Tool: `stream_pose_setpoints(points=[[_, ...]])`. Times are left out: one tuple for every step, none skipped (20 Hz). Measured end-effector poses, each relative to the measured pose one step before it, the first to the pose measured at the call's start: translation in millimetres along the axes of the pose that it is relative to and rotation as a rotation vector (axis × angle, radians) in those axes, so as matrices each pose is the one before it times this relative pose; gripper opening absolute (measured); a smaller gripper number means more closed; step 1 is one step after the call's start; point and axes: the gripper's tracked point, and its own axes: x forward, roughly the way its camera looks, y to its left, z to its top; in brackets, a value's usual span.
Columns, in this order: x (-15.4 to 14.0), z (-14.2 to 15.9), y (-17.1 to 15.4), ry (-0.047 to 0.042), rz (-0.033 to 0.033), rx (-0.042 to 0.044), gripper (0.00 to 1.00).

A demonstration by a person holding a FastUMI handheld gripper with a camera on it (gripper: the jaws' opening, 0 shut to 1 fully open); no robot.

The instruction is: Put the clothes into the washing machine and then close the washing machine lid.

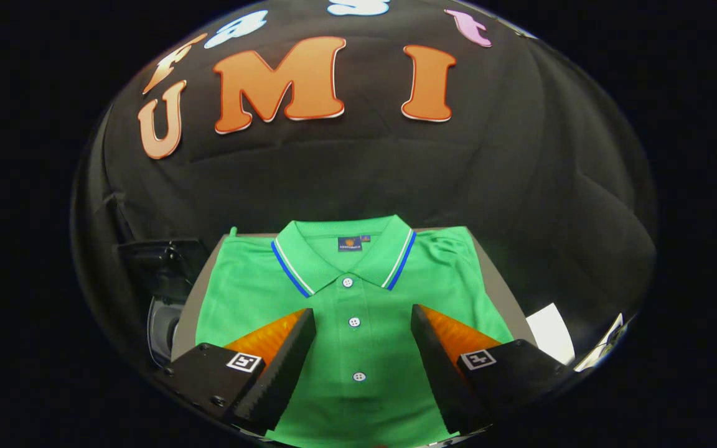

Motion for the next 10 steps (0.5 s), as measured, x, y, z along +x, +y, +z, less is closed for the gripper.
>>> stream_pose_setpoints(points=[[1.0, -2.29, -1.48, 0.02413, -0.0027, 0.00874, 1.0], [0.14, -3.37, 0.05, 0.0131, -0.0009, 0.01066, 1.0], [2.65, -3.73, 0.17, 0.01943, 0.00167, 0.00529, 1.0], [-1.34, 2.39, 0.55, -0.00618, 0.00362, 0.00793, 1.0], [3.51, -0.89, -0.43, 0.015, 0.00059, 0.00182, 1.0], [-1.16, -0.85, 0.03, 0.01142, -0.00005, 0.00149, 0.99], [1.25, 0.91, 0.44, 0.00897, 0.0002, 0.00019, 1.0], [0.32, -0.77, 0.8, 0.01555, 0.00365, -0.00834, 0.99], [0.28, -0.02, -0.19, 0.01654, -0.00493, -0.00434, 1.0], [-0.19, -0.28, 1.88, 0.01837, -0.0047, 0.00213, 0.99]])
